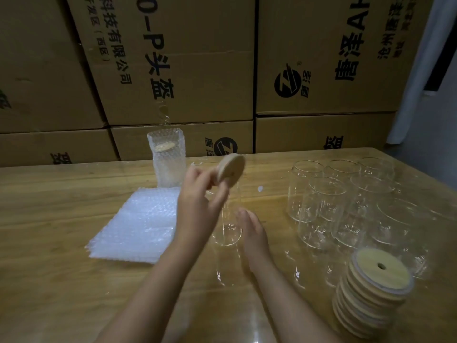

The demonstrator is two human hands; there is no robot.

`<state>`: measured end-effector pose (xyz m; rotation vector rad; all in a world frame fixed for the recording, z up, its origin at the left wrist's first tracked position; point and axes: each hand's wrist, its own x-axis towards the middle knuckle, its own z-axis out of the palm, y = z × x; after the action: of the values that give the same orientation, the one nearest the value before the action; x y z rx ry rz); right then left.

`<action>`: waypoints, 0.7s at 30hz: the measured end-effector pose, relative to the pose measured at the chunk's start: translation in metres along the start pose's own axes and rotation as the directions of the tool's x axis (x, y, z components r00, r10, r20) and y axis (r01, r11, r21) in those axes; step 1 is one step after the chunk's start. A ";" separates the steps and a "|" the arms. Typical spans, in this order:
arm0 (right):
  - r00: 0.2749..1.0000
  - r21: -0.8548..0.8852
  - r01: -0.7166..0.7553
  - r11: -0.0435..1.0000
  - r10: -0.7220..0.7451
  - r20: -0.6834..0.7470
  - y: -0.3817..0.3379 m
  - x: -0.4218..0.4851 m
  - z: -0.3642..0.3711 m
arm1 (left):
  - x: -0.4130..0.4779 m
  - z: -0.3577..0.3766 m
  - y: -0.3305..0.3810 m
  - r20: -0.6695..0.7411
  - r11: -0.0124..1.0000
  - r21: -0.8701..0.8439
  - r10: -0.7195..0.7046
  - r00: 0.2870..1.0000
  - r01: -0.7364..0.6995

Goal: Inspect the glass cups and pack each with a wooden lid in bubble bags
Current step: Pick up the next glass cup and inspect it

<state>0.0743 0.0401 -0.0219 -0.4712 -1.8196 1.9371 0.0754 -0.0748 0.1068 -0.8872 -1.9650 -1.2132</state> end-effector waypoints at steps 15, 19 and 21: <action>1.000 0.018 -0.002 1.000 0.002 0.017 -0.002 0.001 0.000 | 0.015 0.013 -0.043 0.059 0.948 0.063 -0.315 0.947 0.311; 1.000 0.025 0.003 1.000 -0.003 0.018 -0.001 0.002 0.001 | 0.015 0.014 -0.043 0.196 0.982 0.157 -0.131 0.972 0.101; 1.000 0.033 -0.002 0.999 0.001 0.020 -0.001 0.002 0.001 | 0.015 0.014 -0.043 0.224 0.977 0.205 -0.104 0.969 0.058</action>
<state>0.0724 0.0404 -0.0203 -0.4445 -1.7975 1.9764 0.0296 -0.0738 0.0932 -0.8871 -2.2847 -0.9713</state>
